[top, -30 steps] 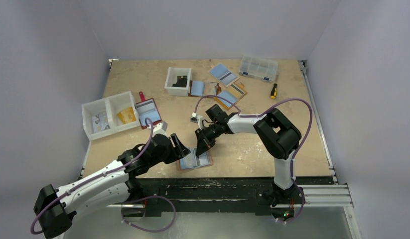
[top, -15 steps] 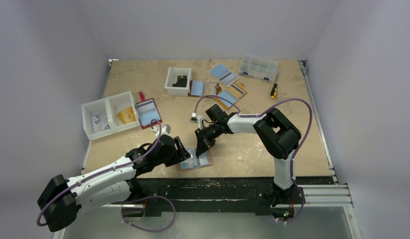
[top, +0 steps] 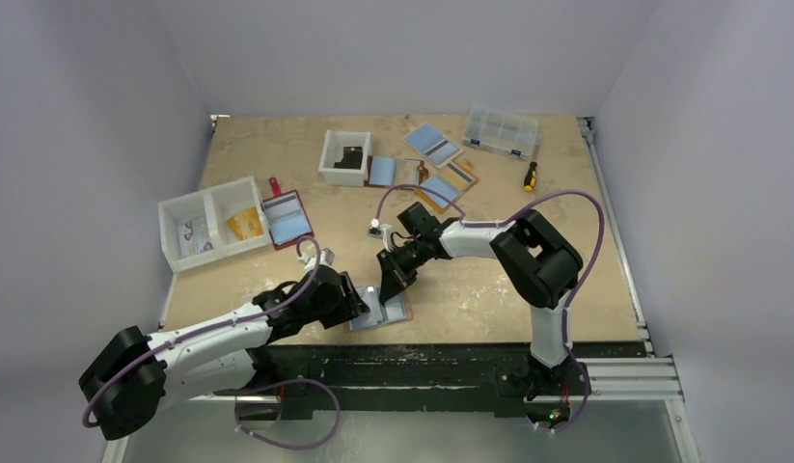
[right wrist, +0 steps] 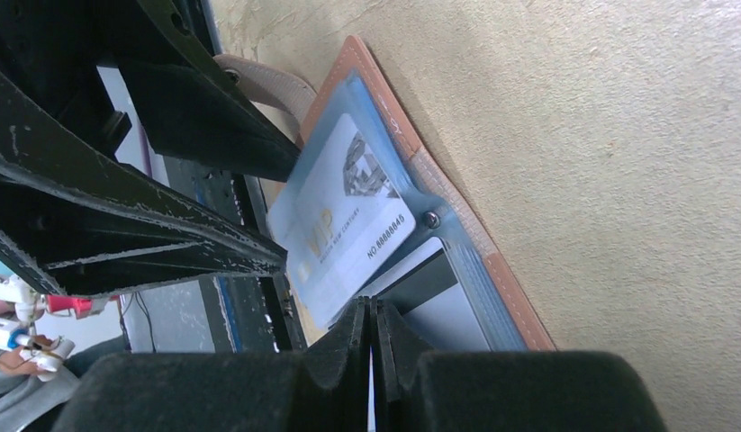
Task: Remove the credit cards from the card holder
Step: Open the card holder at the center of the board, then remove the credit card from the card holder.
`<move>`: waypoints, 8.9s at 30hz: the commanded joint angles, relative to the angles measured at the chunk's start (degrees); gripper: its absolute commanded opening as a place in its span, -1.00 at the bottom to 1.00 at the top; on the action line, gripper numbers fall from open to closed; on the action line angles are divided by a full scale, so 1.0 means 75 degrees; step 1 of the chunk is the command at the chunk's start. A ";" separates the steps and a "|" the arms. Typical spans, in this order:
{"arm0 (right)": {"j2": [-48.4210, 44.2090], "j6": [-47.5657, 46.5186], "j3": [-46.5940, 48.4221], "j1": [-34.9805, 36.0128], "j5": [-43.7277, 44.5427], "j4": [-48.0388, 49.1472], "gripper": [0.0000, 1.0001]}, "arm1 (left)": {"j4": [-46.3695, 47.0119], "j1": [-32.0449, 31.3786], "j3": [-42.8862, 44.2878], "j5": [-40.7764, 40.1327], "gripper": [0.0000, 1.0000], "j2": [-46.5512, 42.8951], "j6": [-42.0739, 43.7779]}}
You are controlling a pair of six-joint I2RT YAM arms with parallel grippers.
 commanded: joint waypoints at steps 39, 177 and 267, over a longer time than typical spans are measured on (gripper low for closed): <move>0.0044 -0.0130 0.0391 -0.0459 -0.0875 -0.0266 0.01 | 0.2116 0.0179 -0.1844 0.0528 -1.00 -0.1948 0.0925; -0.0312 -0.0225 0.0228 -0.1423 -0.3660 -0.0258 -0.05 | 0.9353 0.0294 -0.1926 0.1103 -1.00 0.0863 0.0209; 0.0350 -0.1532 0.0614 -0.1282 -0.2797 -0.1773 -1.00 | 0.8167 0.0304 -0.2044 0.1365 -0.52 0.1711 -0.0084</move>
